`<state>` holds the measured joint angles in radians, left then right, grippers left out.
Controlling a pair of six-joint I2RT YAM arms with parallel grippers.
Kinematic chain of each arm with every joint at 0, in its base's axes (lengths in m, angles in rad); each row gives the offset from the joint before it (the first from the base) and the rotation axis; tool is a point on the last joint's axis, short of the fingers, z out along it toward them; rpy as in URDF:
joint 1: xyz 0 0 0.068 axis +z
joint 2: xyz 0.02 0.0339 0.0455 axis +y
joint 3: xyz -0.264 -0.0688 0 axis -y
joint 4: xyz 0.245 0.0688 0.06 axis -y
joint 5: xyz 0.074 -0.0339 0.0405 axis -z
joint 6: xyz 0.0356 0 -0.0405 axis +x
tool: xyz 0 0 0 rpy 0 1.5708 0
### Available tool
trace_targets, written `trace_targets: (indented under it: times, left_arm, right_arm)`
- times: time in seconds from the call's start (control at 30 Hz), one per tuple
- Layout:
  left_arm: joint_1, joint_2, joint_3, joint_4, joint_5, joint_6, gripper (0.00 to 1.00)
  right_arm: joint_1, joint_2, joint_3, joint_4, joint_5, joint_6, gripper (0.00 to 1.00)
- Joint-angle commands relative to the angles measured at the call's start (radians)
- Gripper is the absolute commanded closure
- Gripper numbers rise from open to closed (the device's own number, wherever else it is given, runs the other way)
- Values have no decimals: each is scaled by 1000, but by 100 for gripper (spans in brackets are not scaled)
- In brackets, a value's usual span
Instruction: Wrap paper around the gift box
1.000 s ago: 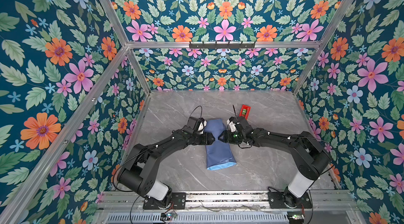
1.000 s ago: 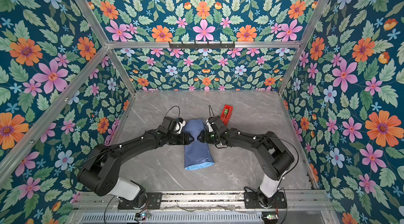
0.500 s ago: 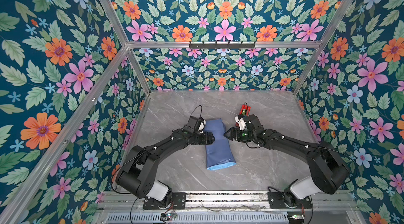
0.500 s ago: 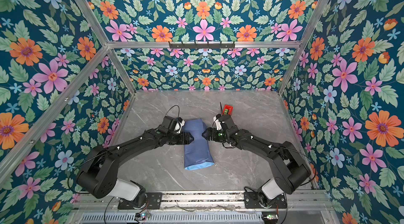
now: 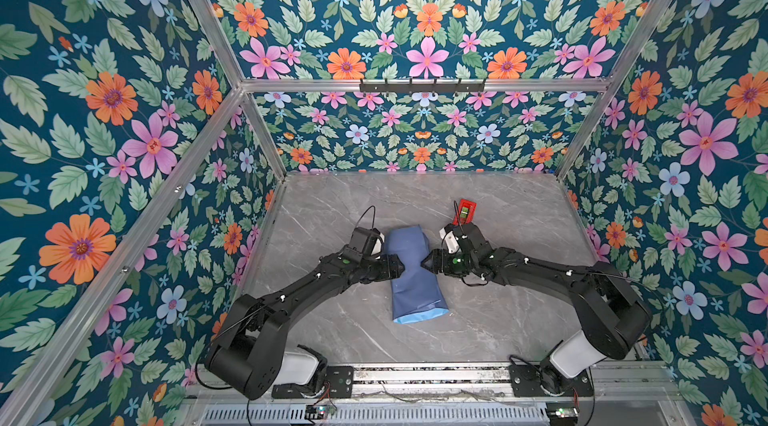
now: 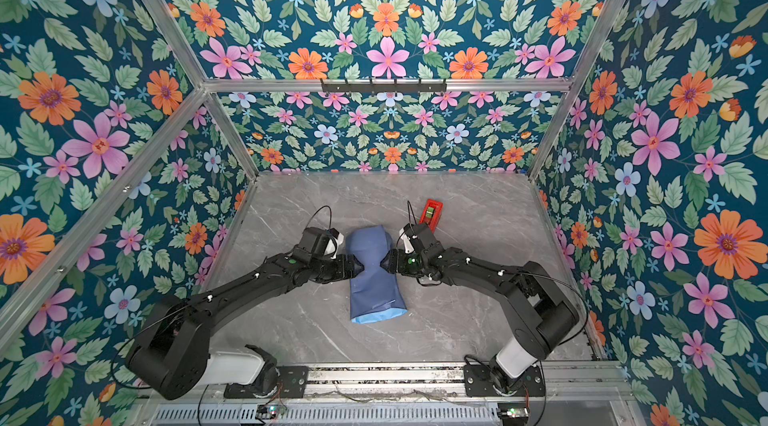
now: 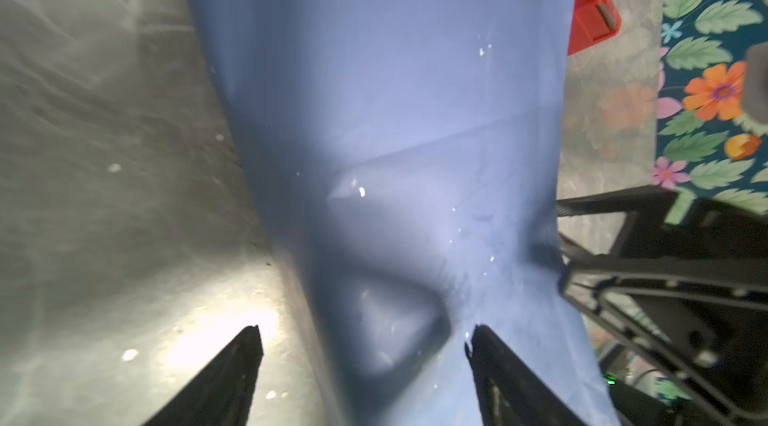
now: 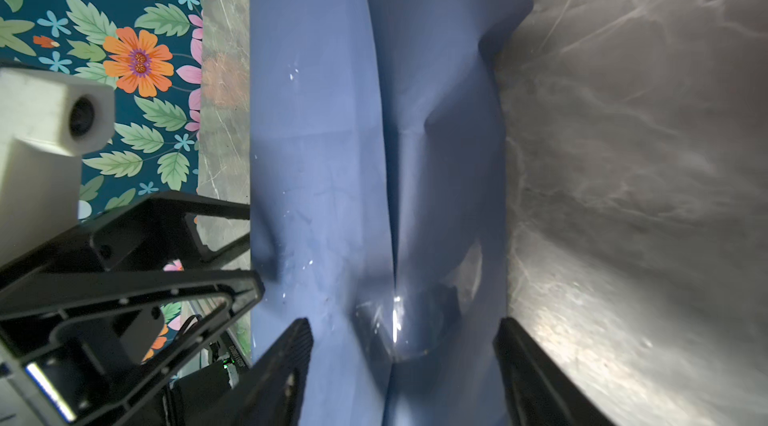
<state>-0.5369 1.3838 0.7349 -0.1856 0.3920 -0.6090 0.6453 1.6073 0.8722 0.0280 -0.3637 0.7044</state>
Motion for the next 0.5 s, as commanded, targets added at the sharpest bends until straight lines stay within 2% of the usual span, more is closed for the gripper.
trace_targets:
  times: [0.0, 0.3, 0.47]
  left_arm:
    - [-4, 33, 26, 55, 43, -28, 22]
    - [-11, 158, 135, 93, 52, -32, 23]
    - [-11, 144, 140, 62, -1, -9, 18]
  right_arm:
    - [1, 9, 16, 27, -2, 26, 33]
    - [-68, 26, 62, -3, 14, 6, 35]
    - [-97, -28, 55, -100, 65, -68, 25]
